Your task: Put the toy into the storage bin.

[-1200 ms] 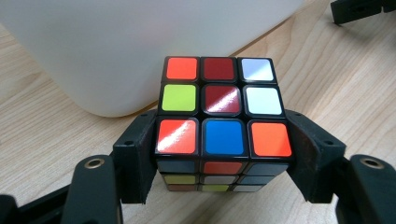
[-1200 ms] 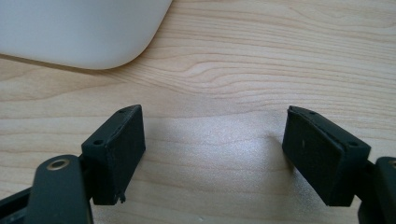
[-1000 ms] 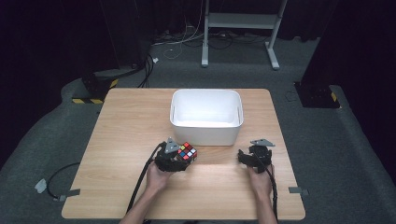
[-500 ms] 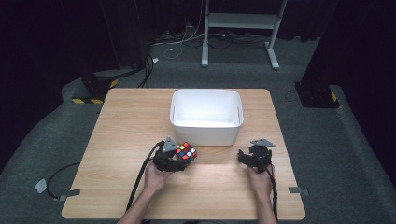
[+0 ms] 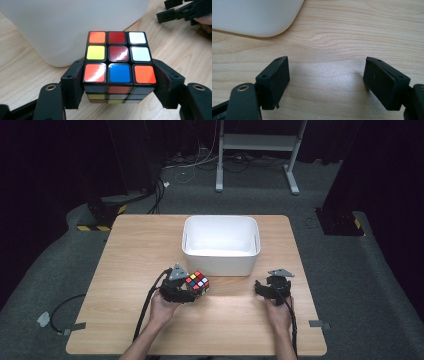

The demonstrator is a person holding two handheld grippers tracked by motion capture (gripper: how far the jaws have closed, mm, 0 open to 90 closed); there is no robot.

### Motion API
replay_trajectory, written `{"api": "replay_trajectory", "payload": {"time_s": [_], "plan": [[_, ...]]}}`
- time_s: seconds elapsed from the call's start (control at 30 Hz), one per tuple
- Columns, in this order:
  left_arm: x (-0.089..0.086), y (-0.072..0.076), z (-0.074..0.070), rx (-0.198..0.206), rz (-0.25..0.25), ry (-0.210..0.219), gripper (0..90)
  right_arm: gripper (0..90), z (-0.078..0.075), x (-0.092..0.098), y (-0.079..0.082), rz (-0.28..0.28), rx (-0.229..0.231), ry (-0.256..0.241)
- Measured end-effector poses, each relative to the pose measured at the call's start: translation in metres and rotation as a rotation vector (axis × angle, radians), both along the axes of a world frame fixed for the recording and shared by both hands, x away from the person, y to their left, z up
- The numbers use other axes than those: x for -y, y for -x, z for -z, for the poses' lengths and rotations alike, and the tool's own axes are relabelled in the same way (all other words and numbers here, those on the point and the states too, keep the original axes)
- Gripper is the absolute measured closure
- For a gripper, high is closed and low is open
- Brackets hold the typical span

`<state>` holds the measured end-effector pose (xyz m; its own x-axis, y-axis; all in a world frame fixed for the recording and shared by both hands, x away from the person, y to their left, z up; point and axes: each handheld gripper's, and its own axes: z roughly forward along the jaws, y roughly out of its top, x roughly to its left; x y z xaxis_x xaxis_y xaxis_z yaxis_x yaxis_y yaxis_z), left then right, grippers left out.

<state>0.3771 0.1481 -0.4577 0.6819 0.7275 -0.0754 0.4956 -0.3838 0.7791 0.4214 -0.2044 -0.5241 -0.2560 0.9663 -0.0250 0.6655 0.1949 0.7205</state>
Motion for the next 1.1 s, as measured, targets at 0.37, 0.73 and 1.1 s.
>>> {"api": "replay_trajectory", "payload": {"time_s": [0.37,0.73,1.1], "plan": [[-0.003,0.002,-0.018,-0.013,0.027,-0.006,34.2,21.0,0.0,0.0,0.0,0.002,0.0,0.0],[0.001,-0.001,-0.033,-0.013,0.039,0.011,34.2,21.0,0.0,0.0,0.001,0.005,-0.001,-0.001],[-0.006,0.0,-0.048,0.002,0.017,0.038,34.2,21.0,0.0,0.0,0.001,0.004,0.0,0.0]]}}
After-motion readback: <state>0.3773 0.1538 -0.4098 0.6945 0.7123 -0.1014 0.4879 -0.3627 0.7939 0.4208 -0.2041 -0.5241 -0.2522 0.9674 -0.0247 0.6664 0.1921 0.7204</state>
